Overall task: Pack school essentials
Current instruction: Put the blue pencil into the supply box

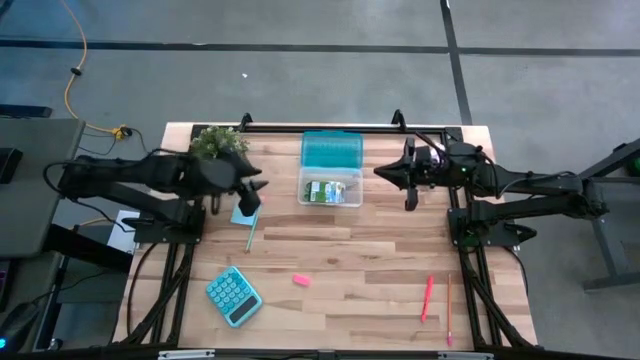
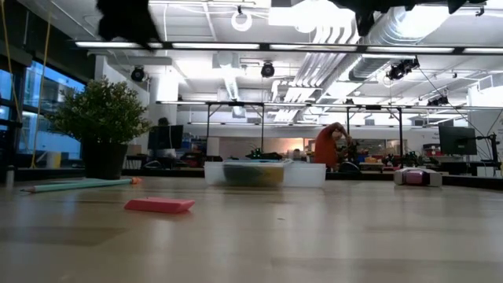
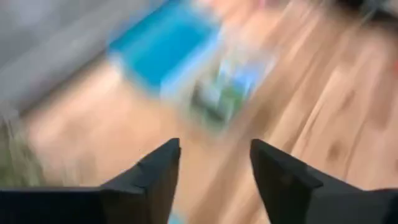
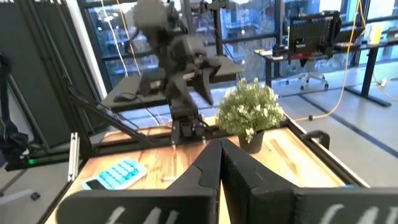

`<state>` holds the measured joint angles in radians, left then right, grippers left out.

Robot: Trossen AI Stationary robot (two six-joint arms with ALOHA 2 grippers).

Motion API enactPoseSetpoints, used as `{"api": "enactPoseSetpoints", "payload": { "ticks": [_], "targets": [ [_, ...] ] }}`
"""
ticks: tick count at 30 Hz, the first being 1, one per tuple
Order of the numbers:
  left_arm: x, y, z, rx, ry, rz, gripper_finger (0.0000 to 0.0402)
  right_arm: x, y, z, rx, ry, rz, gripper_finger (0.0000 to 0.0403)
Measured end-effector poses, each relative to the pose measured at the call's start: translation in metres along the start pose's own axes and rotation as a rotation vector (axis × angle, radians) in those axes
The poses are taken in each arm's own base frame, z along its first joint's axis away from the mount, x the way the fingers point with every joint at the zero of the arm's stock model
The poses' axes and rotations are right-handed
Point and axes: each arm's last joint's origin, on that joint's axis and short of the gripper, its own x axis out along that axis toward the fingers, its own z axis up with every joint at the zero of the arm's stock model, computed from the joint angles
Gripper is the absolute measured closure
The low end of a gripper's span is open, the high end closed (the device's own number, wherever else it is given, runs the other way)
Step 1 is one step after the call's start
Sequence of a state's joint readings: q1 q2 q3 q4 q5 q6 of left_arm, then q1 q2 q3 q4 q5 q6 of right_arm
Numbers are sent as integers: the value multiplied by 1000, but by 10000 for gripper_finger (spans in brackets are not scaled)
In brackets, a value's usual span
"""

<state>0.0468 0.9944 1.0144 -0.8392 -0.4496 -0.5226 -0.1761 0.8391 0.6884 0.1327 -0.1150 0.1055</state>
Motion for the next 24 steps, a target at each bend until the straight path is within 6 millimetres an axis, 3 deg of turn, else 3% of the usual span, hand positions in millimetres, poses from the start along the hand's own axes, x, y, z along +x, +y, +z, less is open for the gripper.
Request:
{"api": "enactPoseSetpoints", "payload": {
  "ticks": [5,9,14,24],
  "targets": [
    [33,-9,-44,-197,407,84,169,0,0,-4,15,45,-5,403],
    [57,-19,-81,-260,592,143,158,0,-1,-5,29,56,-7,403],
    [84,-29,-115,-362,655,191,162,0,-1,-6,33,65,-8,403],
    [119,-35,-135,-422,698,241,198,0,-2,-8,34,80,-38,403]
  ]
}}
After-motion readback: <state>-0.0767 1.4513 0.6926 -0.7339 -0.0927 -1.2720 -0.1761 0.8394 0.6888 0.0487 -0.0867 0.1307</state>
